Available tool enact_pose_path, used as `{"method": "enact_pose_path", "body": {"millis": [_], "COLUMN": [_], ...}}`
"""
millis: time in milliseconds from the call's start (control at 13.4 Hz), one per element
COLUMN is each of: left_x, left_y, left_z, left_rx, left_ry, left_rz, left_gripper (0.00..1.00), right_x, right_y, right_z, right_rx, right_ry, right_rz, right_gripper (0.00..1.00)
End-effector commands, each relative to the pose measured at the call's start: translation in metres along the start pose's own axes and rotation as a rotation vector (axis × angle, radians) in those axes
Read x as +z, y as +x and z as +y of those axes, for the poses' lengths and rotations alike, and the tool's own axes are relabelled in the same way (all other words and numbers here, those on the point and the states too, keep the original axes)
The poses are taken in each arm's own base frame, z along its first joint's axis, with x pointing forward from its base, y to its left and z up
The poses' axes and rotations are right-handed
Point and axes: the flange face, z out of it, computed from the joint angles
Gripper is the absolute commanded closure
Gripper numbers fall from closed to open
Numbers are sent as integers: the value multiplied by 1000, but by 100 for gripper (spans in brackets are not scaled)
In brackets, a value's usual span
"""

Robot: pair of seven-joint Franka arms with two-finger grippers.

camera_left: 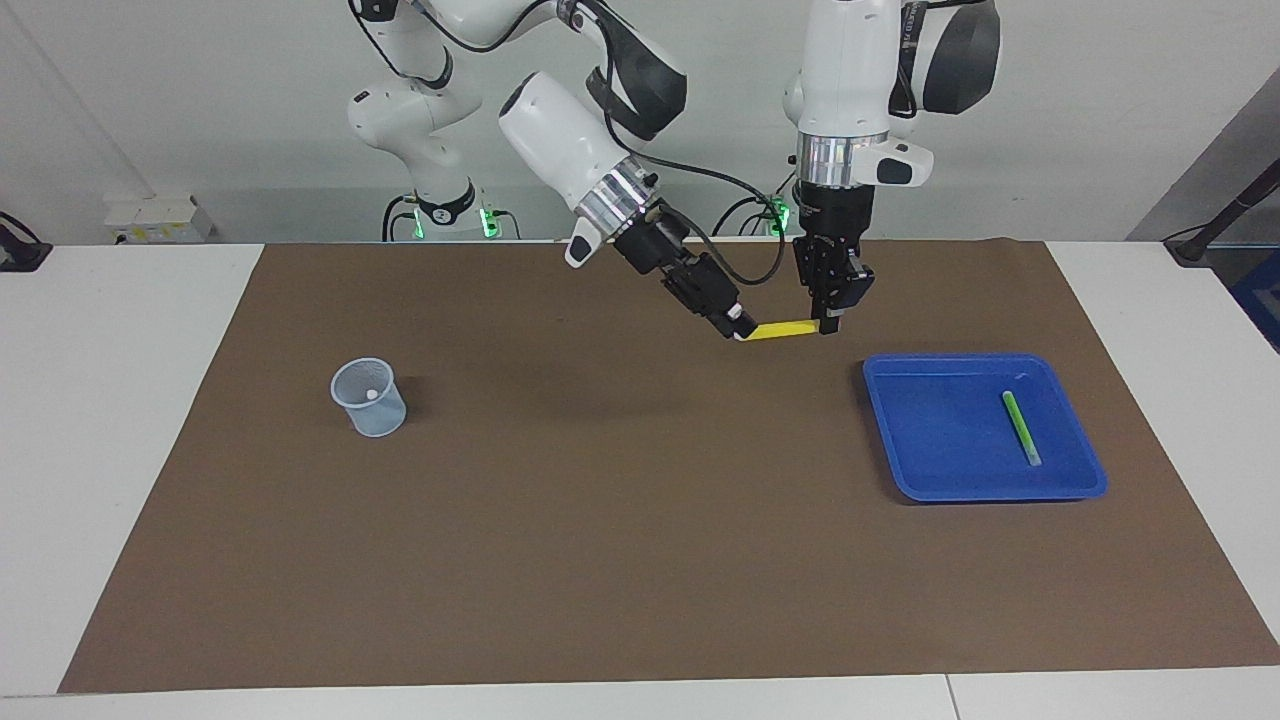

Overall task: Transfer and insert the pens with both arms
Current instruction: 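Close the right gripper on the yellow pen's free end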

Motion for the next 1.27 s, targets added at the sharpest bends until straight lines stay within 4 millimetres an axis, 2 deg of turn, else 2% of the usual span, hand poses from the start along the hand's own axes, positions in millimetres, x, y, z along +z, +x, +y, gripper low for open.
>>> {"method": "enact_pose_path", "body": {"millis": [0,298,671,745,894,1192], "left_x": [-7,-8,-9,-10,-12,-12], "left_y": [3,2,1,1,1,2], "left_z": [-7,-8,-9,-9,-9,-10], "left_rx": [-12,-20,-16,-16,-17,-8], "left_ry": [-9,-9,-8,-9,-9,-8], "left_rz": [18,18,17,16,18,19], "left_gripper": [100,100,100,100,100,100], "right_x": [7,10,11,11,11,13], "right_y": [-7,-6,-4,-4,-4,0], "right_z": [-2,2,3,3,3,6], "right_rx": [15,9,3,3,3,9], "right_ry": [18,12,12,12,14,6], "right_rz": [-8,-5,0,0,1,4], "right_gripper": [39,48,72,79,99,100]}}
